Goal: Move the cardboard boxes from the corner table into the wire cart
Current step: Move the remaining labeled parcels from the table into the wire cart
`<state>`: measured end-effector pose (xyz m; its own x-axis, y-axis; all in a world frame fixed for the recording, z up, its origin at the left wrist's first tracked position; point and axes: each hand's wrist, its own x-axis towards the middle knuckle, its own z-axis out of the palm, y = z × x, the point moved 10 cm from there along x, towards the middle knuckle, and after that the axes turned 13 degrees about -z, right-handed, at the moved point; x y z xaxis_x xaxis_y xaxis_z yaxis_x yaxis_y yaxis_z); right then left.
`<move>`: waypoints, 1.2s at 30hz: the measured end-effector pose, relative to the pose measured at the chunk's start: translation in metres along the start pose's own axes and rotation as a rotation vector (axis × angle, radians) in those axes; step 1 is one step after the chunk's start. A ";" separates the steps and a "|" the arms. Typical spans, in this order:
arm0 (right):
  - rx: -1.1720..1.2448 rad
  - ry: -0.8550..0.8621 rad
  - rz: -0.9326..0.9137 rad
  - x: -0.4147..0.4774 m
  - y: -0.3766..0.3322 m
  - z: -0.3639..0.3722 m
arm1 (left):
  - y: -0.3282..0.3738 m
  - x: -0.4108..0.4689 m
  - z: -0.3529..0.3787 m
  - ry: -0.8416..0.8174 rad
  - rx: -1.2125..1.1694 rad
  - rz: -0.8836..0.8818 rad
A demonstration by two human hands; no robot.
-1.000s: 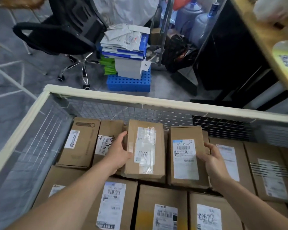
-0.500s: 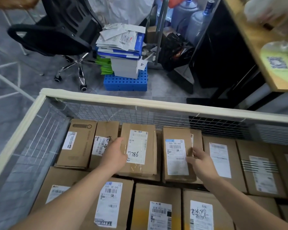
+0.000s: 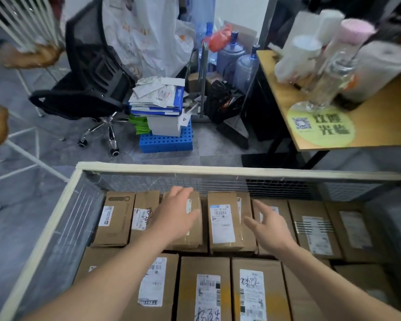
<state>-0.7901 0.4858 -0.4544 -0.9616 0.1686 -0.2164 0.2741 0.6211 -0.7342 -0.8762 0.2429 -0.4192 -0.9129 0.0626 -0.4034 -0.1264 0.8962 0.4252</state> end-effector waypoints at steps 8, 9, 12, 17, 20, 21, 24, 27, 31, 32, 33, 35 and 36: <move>-0.334 0.236 -0.196 -0.050 -0.102 -0.158 | 0.148 -0.078 -0.087 0.218 0.188 0.354; -0.385 0.263 -0.182 -0.058 -0.109 -0.177 | 0.166 -0.087 -0.094 0.243 0.213 0.401; -0.470 0.341 -0.167 -0.091 -0.131 -0.230 | 0.217 -0.118 -0.112 0.280 0.248 0.542; -0.569 0.496 -0.065 -0.168 -0.151 -0.312 | 0.297 -0.181 -0.124 0.279 0.269 0.770; -0.629 0.596 0.013 -0.222 -0.156 -0.353 | 0.342 -0.225 -0.127 0.284 0.264 0.906; -0.646 0.622 0.046 -0.242 -0.157 -0.365 | 0.356 -0.242 -0.127 0.286 0.259 0.953; -0.697 0.699 0.137 -0.303 -0.153 -0.393 | 0.392 -0.291 -0.121 0.257 0.213 1.085; -0.712 0.775 0.241 -0.368 -0.146 -0.414 | 0.425 -0.343 -0.108 0.212 0.192 1.198; -0.727 0.858 0.379 -0.455 -0.128 -0.439 | 0.461 -0.420 -0.083 0.167 0.155 1.340; -0.733 0.873 0.413 -0.477 -0.123 -0.444 | 0.468 -0.440 -0.075 0.151 0.153 1.371; -0.735 0.889 0.444 -0.498 -0.118 -0.448 | 0.474 -0.459 -0.066 0.142 0.156 1.402; -0.724 0.927 0.504 -0.540 -0.108 -0.455 | 0.486 -0.497 -0.049 0.129 0.160 1.453; -0.719 0.943 0.534 -0.561 -0.103 -0.457 | 0.492 -0.515 -0.042 0.120 0.156 1.474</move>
<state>-0.2839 0.6773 0.0370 -0.4534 0.8081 0.3761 0.8385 0.5298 -0.1273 -0.4846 0.6330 0.0316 -0.2053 0.9047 0.3733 0.9524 0.0968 0.2892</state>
